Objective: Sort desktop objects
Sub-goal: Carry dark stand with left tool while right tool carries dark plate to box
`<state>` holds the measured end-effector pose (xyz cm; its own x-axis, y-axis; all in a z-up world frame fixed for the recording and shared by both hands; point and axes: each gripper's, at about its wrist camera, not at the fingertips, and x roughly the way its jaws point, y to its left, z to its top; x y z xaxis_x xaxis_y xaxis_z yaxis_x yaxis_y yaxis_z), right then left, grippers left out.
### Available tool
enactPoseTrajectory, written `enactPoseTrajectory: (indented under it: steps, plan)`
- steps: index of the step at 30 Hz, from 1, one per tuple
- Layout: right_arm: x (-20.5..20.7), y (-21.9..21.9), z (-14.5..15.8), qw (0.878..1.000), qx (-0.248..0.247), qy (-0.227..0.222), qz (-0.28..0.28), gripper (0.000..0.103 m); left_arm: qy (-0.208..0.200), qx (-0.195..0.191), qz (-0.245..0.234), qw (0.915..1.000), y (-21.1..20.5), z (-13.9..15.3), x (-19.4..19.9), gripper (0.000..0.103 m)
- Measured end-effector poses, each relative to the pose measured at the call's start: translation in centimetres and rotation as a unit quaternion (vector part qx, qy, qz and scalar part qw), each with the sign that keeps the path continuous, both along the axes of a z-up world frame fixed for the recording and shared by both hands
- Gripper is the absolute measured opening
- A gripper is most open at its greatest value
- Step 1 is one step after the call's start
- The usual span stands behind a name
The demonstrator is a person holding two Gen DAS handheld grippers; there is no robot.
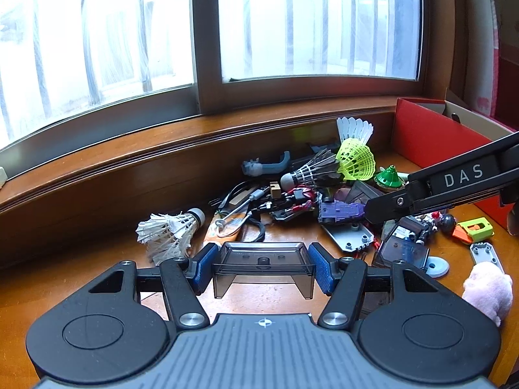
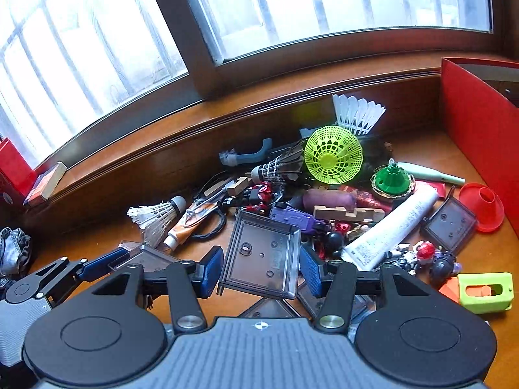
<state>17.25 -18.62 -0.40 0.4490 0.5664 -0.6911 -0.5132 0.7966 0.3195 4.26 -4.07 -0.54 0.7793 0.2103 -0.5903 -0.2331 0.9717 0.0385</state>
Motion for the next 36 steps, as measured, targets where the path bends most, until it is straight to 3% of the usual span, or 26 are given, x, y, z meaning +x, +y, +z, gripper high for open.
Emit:
enactPoseTrajectory:
  steps: [11,36]
  plan:
    - [0.6,-4.4,1.9,1.0,0.013,-0.017,0.004,0.054,-0.005,0.003,0.009,0.9999,-3.5,1.3,1.4,0.061]
    - [4.6,-16.6,5.1,0.997,0.055,-0.056,-0.03,0.054,-0.019,0.025,-0.039,0.9987,-13.4,4.0,9.5,0.061]
